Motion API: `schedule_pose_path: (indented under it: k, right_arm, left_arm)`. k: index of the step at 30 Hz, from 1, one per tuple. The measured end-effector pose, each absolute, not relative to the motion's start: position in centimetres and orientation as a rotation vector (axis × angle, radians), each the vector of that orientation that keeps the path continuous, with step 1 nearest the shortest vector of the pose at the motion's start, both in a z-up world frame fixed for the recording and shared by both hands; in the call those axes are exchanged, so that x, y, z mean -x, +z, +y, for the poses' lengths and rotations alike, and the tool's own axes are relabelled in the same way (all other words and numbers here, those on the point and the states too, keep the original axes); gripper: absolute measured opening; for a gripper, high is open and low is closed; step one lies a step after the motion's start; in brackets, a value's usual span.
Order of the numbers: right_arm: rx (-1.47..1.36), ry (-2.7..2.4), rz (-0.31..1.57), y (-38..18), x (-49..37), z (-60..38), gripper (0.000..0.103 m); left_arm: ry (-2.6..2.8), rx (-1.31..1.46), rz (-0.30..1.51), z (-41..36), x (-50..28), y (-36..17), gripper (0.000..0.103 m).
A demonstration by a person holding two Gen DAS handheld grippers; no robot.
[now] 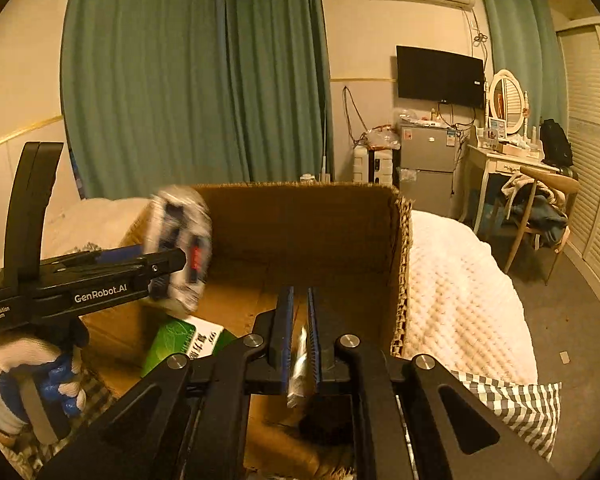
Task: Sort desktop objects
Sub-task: 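Release the tissue pack into the cardboard box with the left gripper, then move the left gripper back toward the white figurine cup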
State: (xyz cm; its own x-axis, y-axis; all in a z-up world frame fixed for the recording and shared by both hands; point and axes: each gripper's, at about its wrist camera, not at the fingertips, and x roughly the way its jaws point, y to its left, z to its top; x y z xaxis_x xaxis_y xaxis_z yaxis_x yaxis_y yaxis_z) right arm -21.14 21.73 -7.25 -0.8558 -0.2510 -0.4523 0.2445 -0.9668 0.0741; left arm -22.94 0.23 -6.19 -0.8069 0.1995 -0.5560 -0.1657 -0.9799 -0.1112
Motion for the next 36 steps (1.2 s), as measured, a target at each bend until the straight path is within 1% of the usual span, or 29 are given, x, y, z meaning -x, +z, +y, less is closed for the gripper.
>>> schedule_pose_path:
  k: [2, 8, 11, 17, 21, 25, 33, 36]
  right_arm:
    - [-0.67, -2.807, -0.02, -6.8, 20.7, 21.7, 0.015]
    - [-0.613, -2.812, -0.053, -4.8, 18.1, 21.8, 0.015]
    - [-0.577, -2.813, -0.069, -3.6, 16.9, 21.9, 0.016]
    - [-0.516, -2.819, -0.091, -1.7, 13.8, 22.0, 0.02]
    - [-0.482, -2.813, -0.124, -0.4, 11.6, 22.2, 0.021]
    - [-0.454, -2.815, -0.135, 0.5, 9.4, 22.4, 0.028]
    - [-0.423, -2.807, -0.171, 1.5, 5.3, 22.6, 0.03]
    - [-0.412, -2.809, -0.162, 1.7, 3.6, 22.5, 0.035]
  left_arm:
    - [2.821, 0.848, -0.095, 0.1, 22.2, -5.5, 0.083]
    - [2.825, 0.812, -0.105, -0.5, 19.9, -3.4, 0.086]
    - [2.835, 0.774, -0.139, -1.0, 18.6, -2.1, 0.096]
    - [2.87, 0.662, -0.16, -1.1, 14.8, 1.0, 0.103]
    - [2.89, 0.595, -0.169, -1.7, 12.0, 2.8, 0.103]
    - [2.915, 0.532, -0.163, -2.3, 8.9, 4.1, 0.103]
    - [2.984, 0.464, -0.104, -3.2, 4.8, 4.2, 0.103]
    - [2.987, 0.47, -0.117, -3.8, 3.4, 3.8, 0.103]
